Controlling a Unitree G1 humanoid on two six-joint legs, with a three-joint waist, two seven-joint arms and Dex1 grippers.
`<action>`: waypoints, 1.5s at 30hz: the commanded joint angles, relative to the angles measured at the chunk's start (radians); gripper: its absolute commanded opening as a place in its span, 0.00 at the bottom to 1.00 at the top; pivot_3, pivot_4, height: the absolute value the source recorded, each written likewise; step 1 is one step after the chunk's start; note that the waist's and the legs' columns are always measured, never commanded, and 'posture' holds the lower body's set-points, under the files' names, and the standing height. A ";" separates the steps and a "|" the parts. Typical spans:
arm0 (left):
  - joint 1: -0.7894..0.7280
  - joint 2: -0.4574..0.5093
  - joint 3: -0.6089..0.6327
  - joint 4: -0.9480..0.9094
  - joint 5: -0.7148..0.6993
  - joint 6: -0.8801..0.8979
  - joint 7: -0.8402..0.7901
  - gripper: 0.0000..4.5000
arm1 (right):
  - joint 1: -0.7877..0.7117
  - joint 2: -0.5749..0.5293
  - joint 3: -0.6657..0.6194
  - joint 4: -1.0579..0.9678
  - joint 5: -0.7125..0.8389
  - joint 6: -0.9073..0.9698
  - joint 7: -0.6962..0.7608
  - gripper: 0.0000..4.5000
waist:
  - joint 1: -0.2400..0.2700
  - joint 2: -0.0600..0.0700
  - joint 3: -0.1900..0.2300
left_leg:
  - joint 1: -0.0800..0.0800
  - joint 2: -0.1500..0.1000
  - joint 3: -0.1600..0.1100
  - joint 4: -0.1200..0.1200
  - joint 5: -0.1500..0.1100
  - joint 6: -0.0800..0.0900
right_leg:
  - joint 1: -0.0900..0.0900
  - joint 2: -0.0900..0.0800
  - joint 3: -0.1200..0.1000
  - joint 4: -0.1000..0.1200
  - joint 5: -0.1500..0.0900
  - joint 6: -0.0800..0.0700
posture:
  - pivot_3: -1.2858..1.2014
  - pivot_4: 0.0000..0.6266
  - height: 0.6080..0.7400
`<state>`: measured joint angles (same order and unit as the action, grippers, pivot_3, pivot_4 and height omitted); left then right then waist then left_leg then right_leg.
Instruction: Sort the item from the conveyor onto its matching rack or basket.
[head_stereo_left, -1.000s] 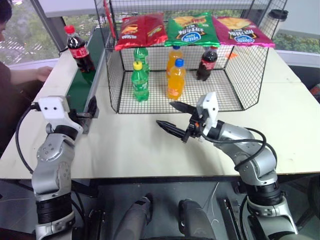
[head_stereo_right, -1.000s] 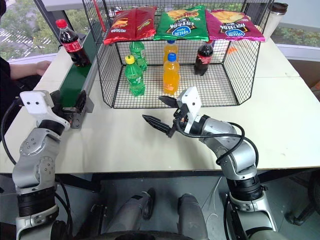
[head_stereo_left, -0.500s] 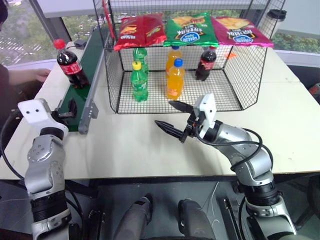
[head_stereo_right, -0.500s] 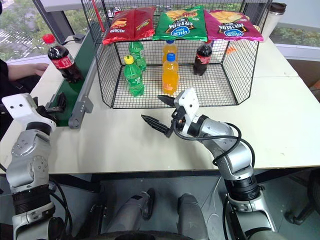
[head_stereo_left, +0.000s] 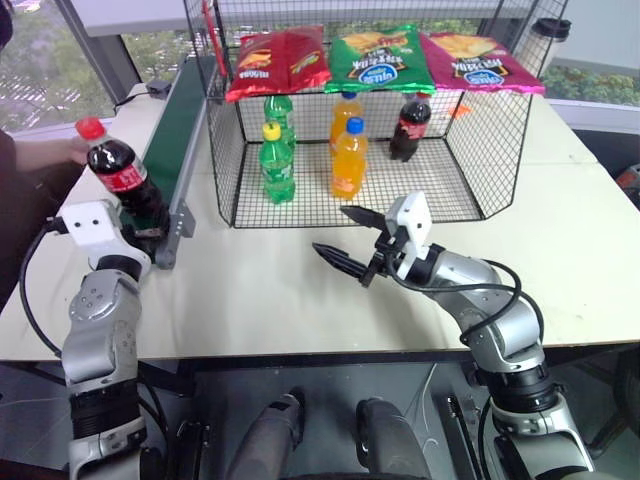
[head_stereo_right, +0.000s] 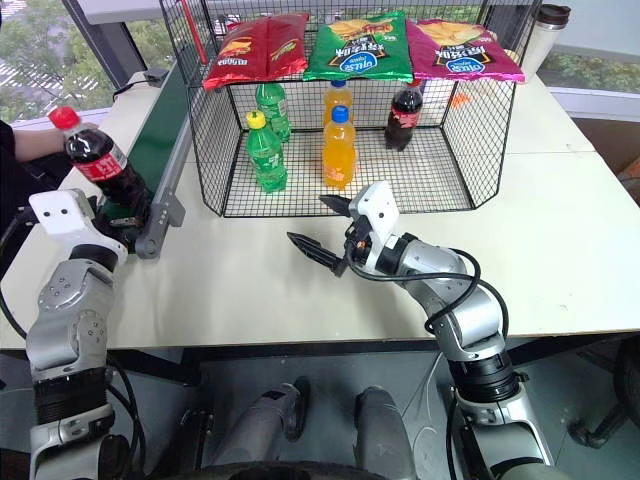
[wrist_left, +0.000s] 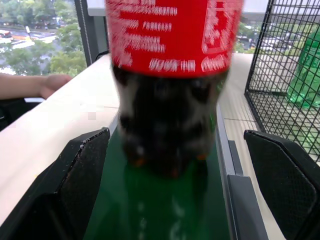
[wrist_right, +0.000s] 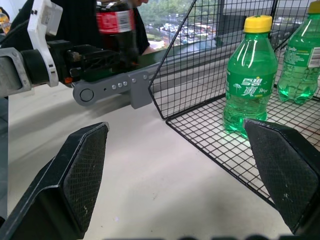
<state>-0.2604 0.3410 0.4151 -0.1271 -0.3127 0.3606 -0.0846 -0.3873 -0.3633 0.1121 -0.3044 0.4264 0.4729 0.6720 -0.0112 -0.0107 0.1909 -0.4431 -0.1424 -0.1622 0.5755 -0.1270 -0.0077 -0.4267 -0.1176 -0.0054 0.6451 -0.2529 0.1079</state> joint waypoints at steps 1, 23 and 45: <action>-0.008 0.015 -0.007 -0.006 0.033 -0.030 0.012 1.00 | -0.013 0.004 -0.020 -0.009 0.001 -0.020 -0.006 0.99 | 0.000 0.000 0.000 | 0.000 0.000 0.000 0.000 0.000 0.000 | 0.000 0.000 0.000 0.000 0.000 0.000 | 0.52 0.24 0.98; -0.154 0.078 -0.072 -0.046 -0.136 0.024 -0.217 0.65 | -0.098 -0.011 -0.124 -0.014 0.064 0.057 -0.039 1.00 | 0.000 -0.001 0.001 | 0.000 0.000 0.000 0.000 0.000 0.000 | 0.000 0.000 0.000 0.000 0.000 0.000 | 0.52 0.24 0.98; -0.354 0.030 -0.562 0.159 -0.016 -0.150 -0.786 0.65 | -0.183 -0.070 -0.217 -0.126 0.261 0.271 -0.105 1.00 | -0.001 -0.001 0.002 | -0.001 0.000 0.001 -0.001 0.000 0.000 | -0.001 -0.001 0.000 -0.001 0.001 -0.001 | 0.52 0.24 0.98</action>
<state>-0.5836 0.3792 -0.1513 0.0587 -0.3265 0.2525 -0.8590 -0.5624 -0.4198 -0.0870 -0.3834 0.6591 0.7406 0.5668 -0.0120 -0.0118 0.1924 -0.4445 -0.1428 -0.1616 0.5747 -0.1268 -0.0072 -0.4279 -0.1184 -0.0051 0.6441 -0.2520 0.1067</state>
